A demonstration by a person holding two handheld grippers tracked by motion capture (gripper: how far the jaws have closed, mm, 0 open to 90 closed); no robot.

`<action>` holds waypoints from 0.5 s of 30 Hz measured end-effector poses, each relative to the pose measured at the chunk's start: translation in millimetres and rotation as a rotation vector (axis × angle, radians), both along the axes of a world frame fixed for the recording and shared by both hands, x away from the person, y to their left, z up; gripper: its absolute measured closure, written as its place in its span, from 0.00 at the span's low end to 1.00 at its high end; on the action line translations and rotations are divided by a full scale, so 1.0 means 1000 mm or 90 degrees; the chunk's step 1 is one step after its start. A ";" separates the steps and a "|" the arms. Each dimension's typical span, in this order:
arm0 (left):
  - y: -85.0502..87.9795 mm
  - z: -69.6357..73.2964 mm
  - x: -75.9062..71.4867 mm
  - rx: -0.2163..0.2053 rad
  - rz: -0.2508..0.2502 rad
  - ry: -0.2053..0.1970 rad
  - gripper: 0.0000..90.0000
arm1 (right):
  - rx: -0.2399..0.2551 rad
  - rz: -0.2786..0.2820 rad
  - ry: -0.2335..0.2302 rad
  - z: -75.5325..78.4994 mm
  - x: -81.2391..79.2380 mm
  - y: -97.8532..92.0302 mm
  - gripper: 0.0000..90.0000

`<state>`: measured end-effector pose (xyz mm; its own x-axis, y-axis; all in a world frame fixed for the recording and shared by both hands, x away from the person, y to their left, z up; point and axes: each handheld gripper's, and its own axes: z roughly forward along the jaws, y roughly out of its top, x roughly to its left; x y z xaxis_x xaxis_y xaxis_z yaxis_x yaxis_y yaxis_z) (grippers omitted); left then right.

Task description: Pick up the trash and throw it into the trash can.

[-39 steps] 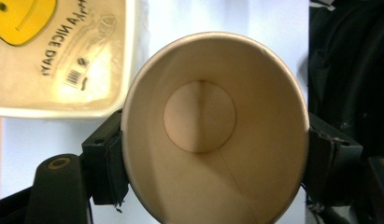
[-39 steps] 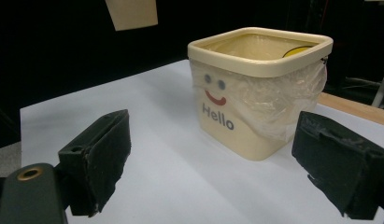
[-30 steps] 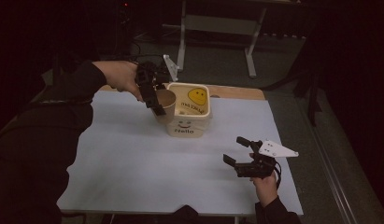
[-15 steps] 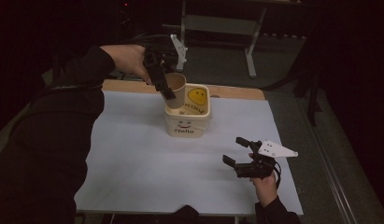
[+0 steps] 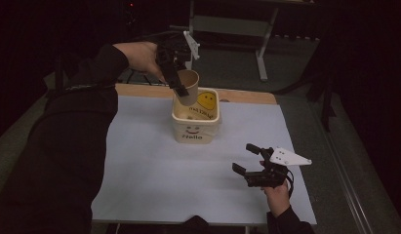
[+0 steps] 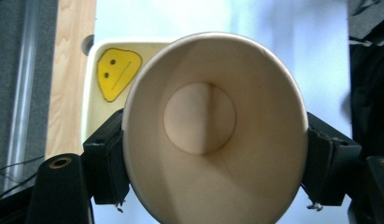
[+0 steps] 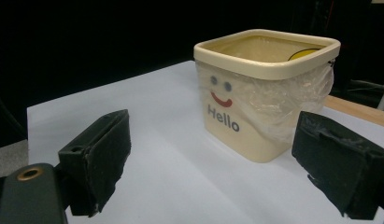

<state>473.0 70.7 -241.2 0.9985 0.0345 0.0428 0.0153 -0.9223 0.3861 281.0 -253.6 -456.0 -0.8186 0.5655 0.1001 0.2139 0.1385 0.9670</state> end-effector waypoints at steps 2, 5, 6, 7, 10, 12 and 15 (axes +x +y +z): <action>-0.002 -0.001 0.004 0.005 0.003 -0.003 0.28 | 0.000 0.001 -0.003 0.000 0.000 0.000 0.13; -0.005 -0.002 0.008 0.003 0.007 -0.003 0.28 | 0.001 0.001 -0.001 0.001 -0.001 0.000 0.13; -0.006 -0.002 0.010 0.003 0.006 -0.003 0.28 | 0.002 0.001 -0.001 0.001 -0.001 -0.001 0.13; -0.007 -0.002 0.011 0.003 0.002 -0.005 0.28 | 0.002 0.002 -0.001 0.001 -0.002 -0.001 0.13; -0.010 -0.004 0.016 0.009 0.002 -0.005 0.28 | 0.004 0.002 -0.004 0.001 -0.002 -0.001 0.13; -0.012 -0.005 0.018 0.010 0.004 -0.004 0.28 | 0.005 0.003 -0.004 0.001 -0.002 -0.001 0.13; -0.013 -0.008 0.024 0.014 0.009 0.000 0.28 | 0.007 0.003 -0.004 0.002 -0.002 -0.002 0.13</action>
<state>497.1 57.8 -249.1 0.9979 0.0472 0.0442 0.0278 -0.9303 0.3657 278.8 -255.3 -454.5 -0.8224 0.5598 0.1014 0.2068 0.1283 0.9699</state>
